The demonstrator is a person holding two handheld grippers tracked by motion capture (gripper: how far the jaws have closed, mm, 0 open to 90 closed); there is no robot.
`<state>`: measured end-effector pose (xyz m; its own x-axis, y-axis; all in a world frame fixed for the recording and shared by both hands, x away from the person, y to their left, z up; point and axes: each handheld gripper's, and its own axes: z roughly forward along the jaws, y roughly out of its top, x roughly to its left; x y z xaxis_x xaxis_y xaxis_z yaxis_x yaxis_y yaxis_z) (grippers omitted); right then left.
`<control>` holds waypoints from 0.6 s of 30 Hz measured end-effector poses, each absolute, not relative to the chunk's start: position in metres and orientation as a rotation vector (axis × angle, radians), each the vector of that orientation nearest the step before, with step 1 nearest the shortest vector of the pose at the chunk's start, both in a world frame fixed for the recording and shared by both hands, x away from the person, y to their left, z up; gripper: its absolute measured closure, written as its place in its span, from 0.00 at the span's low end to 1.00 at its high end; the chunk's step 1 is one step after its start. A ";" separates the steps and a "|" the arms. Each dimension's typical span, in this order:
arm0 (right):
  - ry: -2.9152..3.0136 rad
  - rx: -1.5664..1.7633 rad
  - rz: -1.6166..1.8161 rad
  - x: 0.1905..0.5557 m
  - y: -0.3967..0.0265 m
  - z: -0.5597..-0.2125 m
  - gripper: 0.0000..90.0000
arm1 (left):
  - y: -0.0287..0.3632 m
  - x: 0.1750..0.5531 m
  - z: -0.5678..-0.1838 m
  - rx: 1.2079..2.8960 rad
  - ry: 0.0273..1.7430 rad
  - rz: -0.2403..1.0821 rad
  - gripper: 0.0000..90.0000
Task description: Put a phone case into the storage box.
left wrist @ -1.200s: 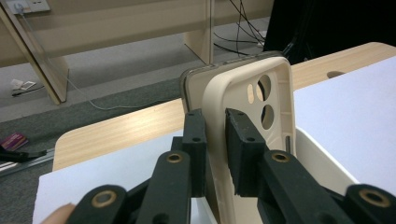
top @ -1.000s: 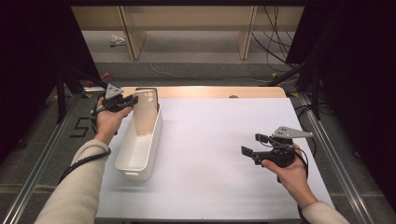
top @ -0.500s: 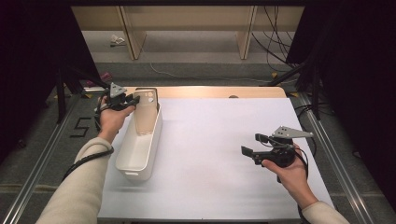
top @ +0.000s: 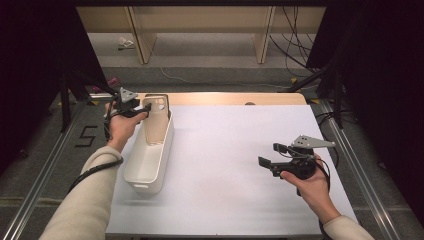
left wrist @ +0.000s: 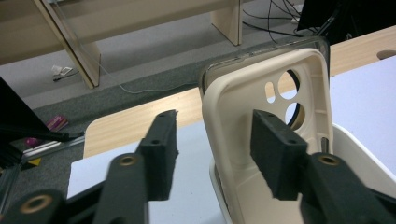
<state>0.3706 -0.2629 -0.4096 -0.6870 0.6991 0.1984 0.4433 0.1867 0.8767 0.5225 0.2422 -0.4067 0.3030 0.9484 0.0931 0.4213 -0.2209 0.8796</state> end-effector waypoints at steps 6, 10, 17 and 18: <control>2.215 1.097 1.501 0.371 -0.263 -0.410 0.18 | 0.244 0.516 -0.402 1.809 1.250 0.836 0.40; 2.217 1.093 1.496 0.371 -0.263 -0.410 0.18 | 0.245 0.508 -0.394 1.805 1.253 0.813 0.30; 2.217 1.094 1.490 0.371 -0.263 -0.410 0.18 | 0.242 0.486 -0.380 1.793 1.204 0.744 0.17; 2.219 1.092 1.487 0.371 -0.264 -0.410 0.18 | 0.241 0.482 -0.379 1.789 1.194 0.729 0.16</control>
<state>0.3711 -0.2636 -0.4096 -0.6855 0.7031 0.1893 0.4422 0.1954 0.8754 0.4820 0.2415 -0.3786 0.3756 0.9267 0.0138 0.4356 -0.1896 0.8799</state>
